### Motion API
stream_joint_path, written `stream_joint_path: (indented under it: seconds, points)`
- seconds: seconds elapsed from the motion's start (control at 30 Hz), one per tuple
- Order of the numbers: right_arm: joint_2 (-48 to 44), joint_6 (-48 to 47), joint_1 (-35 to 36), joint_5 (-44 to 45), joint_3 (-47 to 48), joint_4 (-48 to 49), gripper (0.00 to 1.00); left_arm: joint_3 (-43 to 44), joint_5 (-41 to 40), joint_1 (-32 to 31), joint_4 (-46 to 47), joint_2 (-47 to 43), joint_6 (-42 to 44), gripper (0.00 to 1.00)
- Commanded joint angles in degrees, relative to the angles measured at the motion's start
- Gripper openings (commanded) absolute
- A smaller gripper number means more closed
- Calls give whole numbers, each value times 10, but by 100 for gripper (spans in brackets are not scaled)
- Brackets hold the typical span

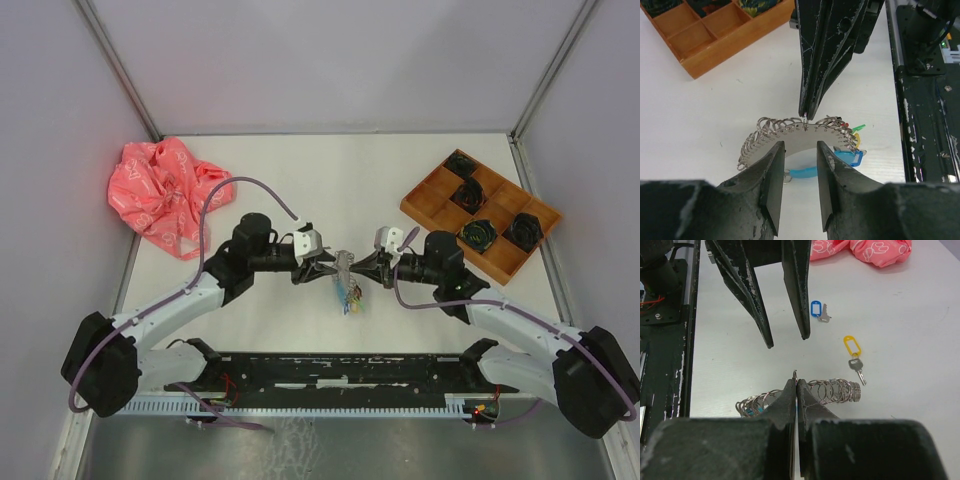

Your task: Put the keys on the keyring

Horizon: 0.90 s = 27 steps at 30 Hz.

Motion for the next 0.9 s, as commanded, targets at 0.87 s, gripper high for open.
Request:
stream_joint_path:
  seconds: [0.87]
  points:
    - [14, 93, -4, -38, -42, 253, 1, -15, 127, 24, 218, 86, -112, 24]
